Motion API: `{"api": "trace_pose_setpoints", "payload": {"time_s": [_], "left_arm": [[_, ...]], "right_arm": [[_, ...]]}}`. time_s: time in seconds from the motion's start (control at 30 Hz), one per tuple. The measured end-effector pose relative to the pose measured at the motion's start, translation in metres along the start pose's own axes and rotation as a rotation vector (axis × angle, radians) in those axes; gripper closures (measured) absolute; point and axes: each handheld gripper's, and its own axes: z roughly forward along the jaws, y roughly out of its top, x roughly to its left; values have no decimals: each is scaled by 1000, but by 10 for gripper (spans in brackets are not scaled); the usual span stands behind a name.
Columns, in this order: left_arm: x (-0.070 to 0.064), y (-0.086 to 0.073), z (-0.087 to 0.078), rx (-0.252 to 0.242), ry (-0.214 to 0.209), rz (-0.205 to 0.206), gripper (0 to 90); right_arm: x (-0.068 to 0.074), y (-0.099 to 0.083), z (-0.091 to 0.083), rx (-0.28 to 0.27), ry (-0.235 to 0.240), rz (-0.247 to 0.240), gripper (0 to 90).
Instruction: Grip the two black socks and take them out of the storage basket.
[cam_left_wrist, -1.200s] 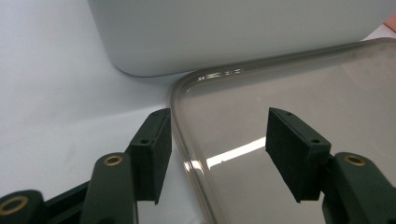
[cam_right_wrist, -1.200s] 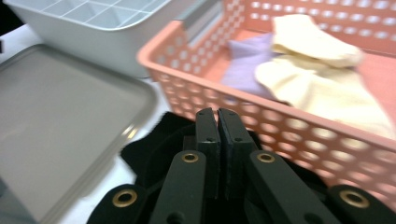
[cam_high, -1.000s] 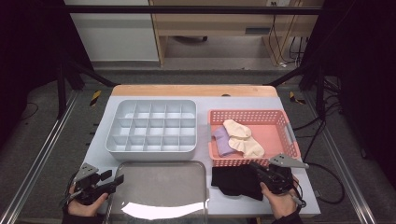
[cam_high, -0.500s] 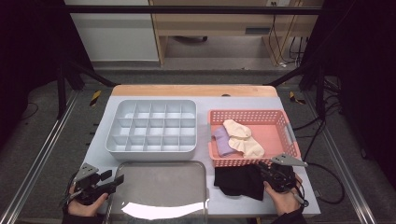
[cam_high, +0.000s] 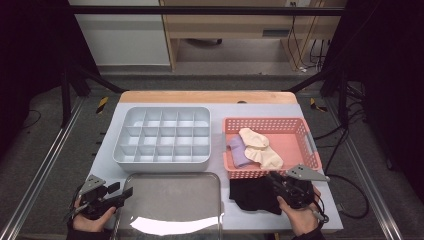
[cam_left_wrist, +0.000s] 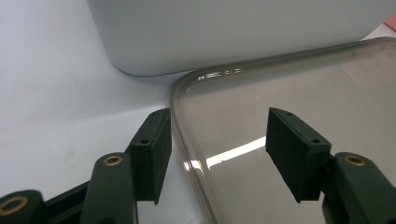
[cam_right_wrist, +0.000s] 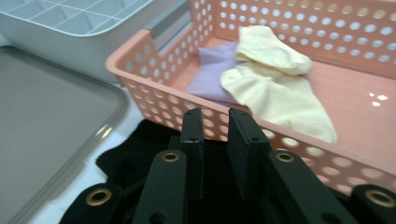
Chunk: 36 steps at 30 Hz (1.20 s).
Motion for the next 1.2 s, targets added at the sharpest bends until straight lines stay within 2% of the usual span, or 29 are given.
{"api": "trace_pose_setpoints", "payload": {"time_s": [0.17,0.3,0.43,0.5,0.67,0.87,0.97,1.07,1.2], "left_arm": [[0,0,0,4,2,5,402],[0,0,0,1,1,4,402],[0,0,0,-2,0,3,403],[0,0,0,-4,-2,-2,403],[0,0,-1,-7,-1,-2,403],[0,3,-3,-24,3,-8,406],[0,5,-4,-37,3,-11,407],[0,8,-7,-55,6,-11,408],[0,13,-13,-84,6,-18,408]], "right_arm": [[19,0,9,3,62,-20,767],[42,-5,28,52,120,-55,755],[59,-13,50,103,144,-86,708],[64,-16,56,110,145,-103,678],[69,-23,69,147,138,-116,637],[75,-27,75,184,145,-137,670],[75,-29,80,210,130,-150,760],[73,-28,79,212,140,-135,865],[71,-22,71,188,159,-111,880]]}}
